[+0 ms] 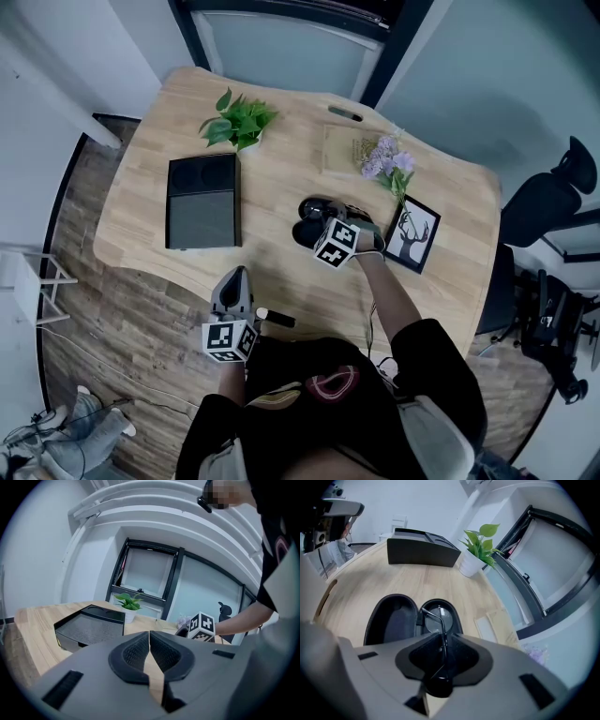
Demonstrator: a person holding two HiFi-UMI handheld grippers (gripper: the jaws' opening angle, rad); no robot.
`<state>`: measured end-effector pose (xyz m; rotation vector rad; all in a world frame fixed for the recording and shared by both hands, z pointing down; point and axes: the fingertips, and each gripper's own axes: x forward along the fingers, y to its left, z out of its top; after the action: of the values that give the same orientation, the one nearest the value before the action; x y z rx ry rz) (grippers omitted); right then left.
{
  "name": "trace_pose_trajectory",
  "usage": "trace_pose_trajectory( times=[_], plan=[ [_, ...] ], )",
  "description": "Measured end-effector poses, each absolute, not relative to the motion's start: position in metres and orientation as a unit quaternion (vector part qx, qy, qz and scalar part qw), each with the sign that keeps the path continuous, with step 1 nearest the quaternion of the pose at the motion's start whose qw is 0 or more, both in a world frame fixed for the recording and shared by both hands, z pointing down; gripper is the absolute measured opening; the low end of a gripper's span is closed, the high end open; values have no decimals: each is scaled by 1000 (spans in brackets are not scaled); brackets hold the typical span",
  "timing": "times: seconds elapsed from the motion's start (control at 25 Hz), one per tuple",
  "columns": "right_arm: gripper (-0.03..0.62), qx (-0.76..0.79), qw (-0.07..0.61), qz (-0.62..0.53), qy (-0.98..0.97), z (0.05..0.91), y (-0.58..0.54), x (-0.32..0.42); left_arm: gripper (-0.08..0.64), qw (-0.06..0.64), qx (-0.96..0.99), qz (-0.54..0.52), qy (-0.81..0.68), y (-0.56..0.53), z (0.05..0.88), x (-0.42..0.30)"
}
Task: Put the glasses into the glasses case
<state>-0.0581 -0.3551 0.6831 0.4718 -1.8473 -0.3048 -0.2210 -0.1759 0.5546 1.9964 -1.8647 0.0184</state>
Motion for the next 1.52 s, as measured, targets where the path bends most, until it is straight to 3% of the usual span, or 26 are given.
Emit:
trace_pose_trajectory(
  times=[0.6, 1.04, 1.52],
  plan=[
    [222, 268, 469, -25, -841, 636, -351, -59, 18, 192, 723, -7, -664, -177, 544, -217],
    [270, 310, 402, 14, -861, 596, -327, -56, 18, 185, 727, -2, -662, -170, 537, -212],
    [270, 351, 299, 45, -886, 542, -292, -51, 18, 166, 743, -14, -649, -164, 518, -193]
  ],
)
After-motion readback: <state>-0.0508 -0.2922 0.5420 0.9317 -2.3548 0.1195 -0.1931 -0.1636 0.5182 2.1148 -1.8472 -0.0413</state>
